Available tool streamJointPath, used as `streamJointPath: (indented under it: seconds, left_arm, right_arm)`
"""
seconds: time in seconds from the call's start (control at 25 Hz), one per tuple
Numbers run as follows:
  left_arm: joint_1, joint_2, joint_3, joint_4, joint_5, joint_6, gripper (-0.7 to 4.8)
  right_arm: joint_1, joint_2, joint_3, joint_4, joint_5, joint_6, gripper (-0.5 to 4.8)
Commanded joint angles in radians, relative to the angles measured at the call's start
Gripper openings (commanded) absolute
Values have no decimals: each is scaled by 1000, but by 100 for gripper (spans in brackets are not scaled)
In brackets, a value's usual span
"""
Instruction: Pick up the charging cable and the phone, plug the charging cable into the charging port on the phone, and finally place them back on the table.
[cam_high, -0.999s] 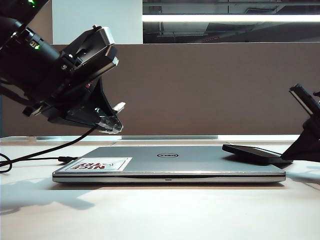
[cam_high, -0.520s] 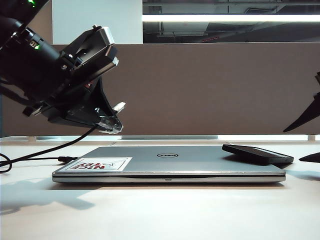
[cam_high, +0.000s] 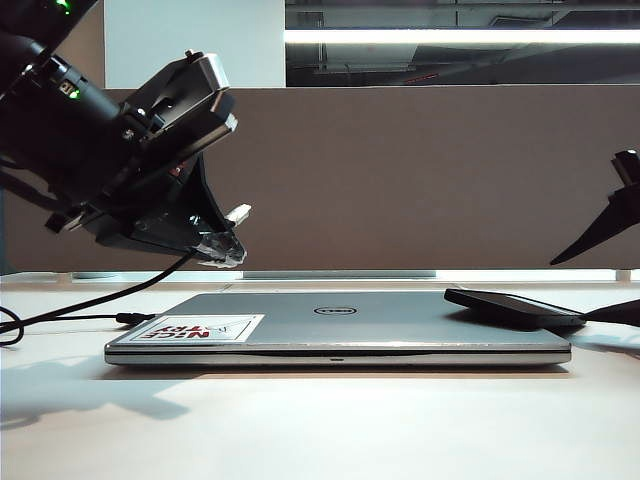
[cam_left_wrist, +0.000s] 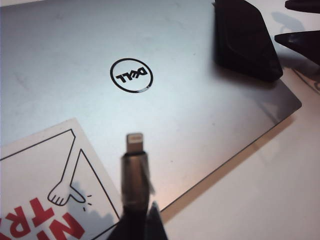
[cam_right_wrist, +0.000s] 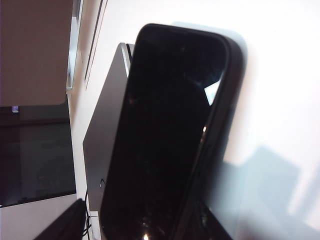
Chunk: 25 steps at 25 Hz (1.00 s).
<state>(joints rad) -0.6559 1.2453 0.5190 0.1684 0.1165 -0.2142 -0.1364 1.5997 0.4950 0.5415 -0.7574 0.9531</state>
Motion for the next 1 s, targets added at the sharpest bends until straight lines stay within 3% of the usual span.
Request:
streamJointPath:
  seconds: [0.04, 0.48, 0.72, 0.84, 0.92, 1.0]
  left_arm:
    - [0, -2, 1, 13, 3, 4, -6]
    - [0, -2, 1, 12, 3, 4, -6]
    - [0, -2, 1, 13, 3, 4, -6]
    - [0, -2, 1, 13, 3, 4, -6]
    - [0, -2, 1, 13, 3, 4, -6]
    - [0, -3, 1, 13, 3, 4, -6]
  right_arm:
    - [0, -1, 23, -41, -6, -11, 268]
    - [39, -2, 106, -168, 27, -49, 261]
    - [44, -30, 177, -409, 91, -190, 262]
    - [44, -32, 199, -457, 97, -203, 270]
    - [45, -32, 199, -465, 104, -203, 350]
    - [45, -32, 199, -470, 105, -203, 378]
